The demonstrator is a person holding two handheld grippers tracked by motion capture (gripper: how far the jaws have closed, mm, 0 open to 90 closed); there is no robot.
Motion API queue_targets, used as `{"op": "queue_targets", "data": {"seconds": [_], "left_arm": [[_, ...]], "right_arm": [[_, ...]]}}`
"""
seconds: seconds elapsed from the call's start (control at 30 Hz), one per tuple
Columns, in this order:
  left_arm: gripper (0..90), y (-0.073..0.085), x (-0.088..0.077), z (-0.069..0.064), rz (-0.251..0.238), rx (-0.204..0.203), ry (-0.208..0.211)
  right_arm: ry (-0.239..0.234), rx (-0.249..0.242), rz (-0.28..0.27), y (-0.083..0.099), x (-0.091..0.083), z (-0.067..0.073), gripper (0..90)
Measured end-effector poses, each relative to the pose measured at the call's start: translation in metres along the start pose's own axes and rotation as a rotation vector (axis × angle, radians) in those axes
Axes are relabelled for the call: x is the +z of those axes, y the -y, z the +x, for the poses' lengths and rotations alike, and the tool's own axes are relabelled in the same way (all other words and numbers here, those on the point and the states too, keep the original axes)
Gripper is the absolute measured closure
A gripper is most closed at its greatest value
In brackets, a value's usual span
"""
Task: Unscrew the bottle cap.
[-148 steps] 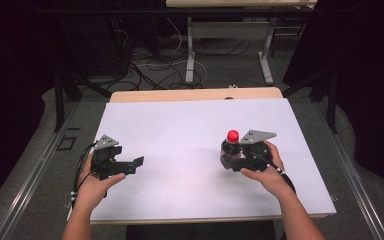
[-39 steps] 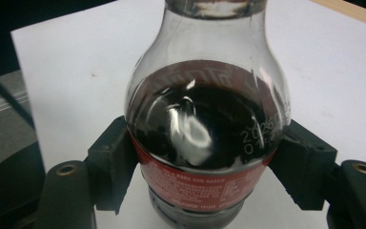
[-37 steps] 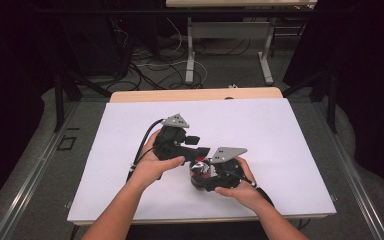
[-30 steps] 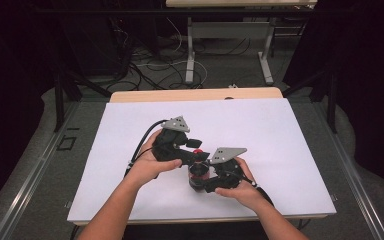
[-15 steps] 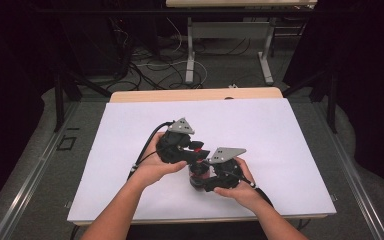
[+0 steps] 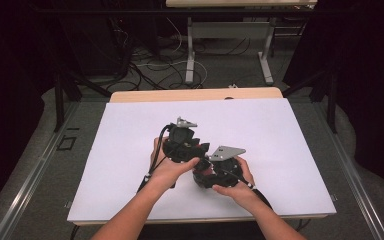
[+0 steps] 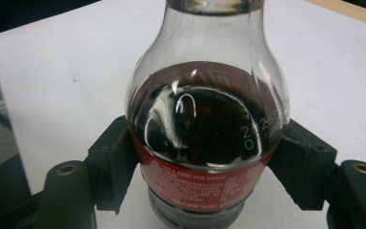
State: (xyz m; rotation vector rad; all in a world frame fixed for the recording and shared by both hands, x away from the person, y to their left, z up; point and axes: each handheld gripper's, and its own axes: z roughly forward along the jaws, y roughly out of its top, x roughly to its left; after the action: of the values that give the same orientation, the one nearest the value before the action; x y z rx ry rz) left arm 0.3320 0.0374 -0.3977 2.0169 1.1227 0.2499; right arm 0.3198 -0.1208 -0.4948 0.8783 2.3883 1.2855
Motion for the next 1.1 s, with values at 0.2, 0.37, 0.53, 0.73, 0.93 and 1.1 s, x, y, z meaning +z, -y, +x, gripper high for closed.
{"op": "queue_targets", "data": {"seconds": [0.2,0.37,0.53,0.73,0.93,1.1], "left_arm": [[56.7,-0.003,0.0,0.001,0.006,0.002,0.068],[47.3,-0.006,-0.002,0.012,-0.015,0.108,0.189],[44.2,-0.008,-0.009,0.026,-0.048,0.231,0.272],[49.9,-0.006,-0.01,0.036,0.005,0.306,0.387],[54.6,-0.003,-0.006,0.039,0.024,0.37,0.406],[60.4,-0.002,-0.005,0.041,0.027,0.364,0.42]], "right_arm": [[-0.017,0.012,0.001,0.001,-0.001,-0.003,29.9],[-0.053,0.022,-0.005,0.0,-0.003,-0.007,29.9],[-0.092,0.035,-0.019,0.0,-0.004,-0.009,29.8],[-0.135,0.014,-0.004,-0.001,-0.004,-0.006,29.8],[-0.152,-0.002,-0.003,-0.001,-0.004,-0.005,29.8],[-0.157,-0.017,-0.024,-0.001,-0.003,-0.003,29.8]]}}
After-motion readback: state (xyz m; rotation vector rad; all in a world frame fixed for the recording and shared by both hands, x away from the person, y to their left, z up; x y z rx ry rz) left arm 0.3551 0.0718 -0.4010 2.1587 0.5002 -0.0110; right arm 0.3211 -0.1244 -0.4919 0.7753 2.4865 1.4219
